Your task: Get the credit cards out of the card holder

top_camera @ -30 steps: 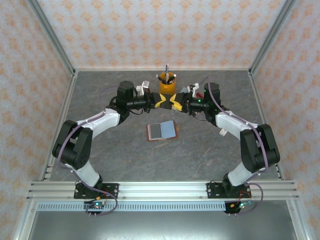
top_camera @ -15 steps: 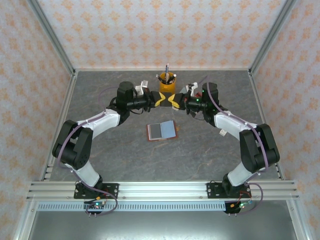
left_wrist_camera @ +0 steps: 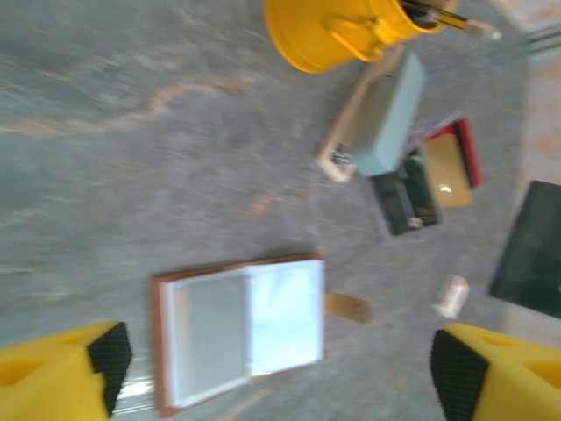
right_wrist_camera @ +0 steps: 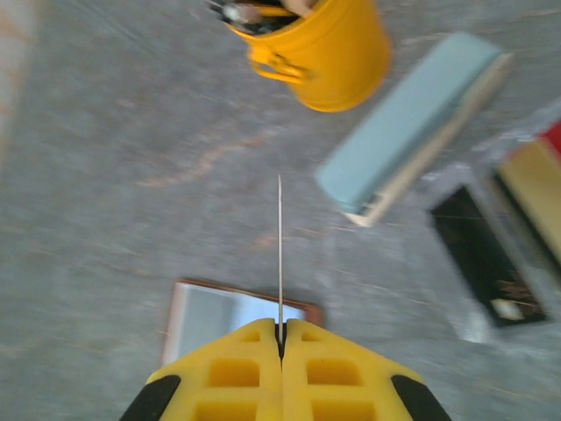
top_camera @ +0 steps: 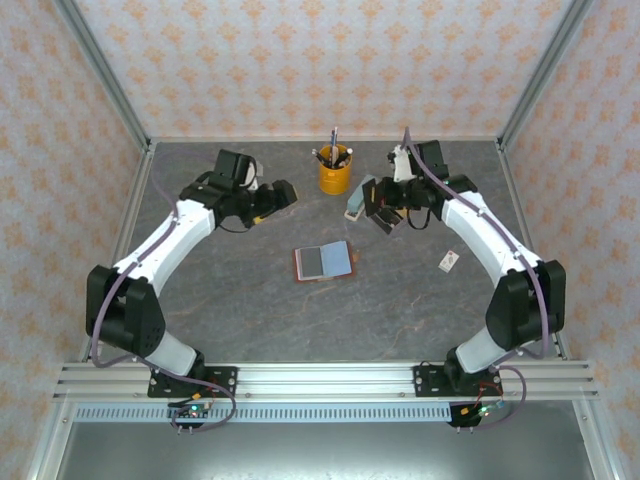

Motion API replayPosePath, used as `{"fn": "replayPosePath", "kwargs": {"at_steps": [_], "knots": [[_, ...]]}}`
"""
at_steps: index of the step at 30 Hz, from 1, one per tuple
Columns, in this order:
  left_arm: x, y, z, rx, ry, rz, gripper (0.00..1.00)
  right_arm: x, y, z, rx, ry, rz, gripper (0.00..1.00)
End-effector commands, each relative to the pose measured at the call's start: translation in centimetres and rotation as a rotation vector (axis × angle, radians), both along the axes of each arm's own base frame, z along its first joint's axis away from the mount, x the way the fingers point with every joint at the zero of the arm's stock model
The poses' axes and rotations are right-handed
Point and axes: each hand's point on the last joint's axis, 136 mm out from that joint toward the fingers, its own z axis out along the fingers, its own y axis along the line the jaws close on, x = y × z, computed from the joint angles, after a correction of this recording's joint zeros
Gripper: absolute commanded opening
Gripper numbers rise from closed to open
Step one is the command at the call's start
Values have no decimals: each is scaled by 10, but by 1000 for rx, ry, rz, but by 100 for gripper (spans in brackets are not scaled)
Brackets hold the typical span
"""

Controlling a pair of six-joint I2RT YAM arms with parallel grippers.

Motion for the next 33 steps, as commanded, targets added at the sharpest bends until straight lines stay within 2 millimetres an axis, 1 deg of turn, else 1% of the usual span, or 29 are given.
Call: {"fn": "replayPosePath", "kwargs": {"at_steps": [1, 2, 4, 6, 8, 15, 22, 27, 33], "knots": [[-25, 47, -8, 238, 56, -16, 97, -1, -37, -25, -323, -9, 97, 0], [-25, 52, -7, 245, 56, -14, 100, 1, -37, -27, -348, -28, 138, 0], [-25, 63, -5, 257, 65, -8, 100, 8, -36, -33, -404, -72, 218, 0], [-25, 73, -4, 264, 75, -1, 100, 18, -40, -32, -454, -99, 230, 0], [-26, 77, -3, 263, 73, -4, 100, 22, -40, -35, -489, -101, 273, 0], [-28, 78, -2, 275, 64, -31, 100, 39, -46, -64, -597, -52, 372, 0], [-28, 78, -8, 282, 81, -39, 100, 53, -43, -73, -584, -31, 415, 0], [-28, 77, -11, 282, 88, -42, 100, 53, -42, -87, -578, 18, 439, 0], [-28, 77, -14, 281, 93, -43, 100, 49, -42, -95, -573, 42, 448, 0]]}}
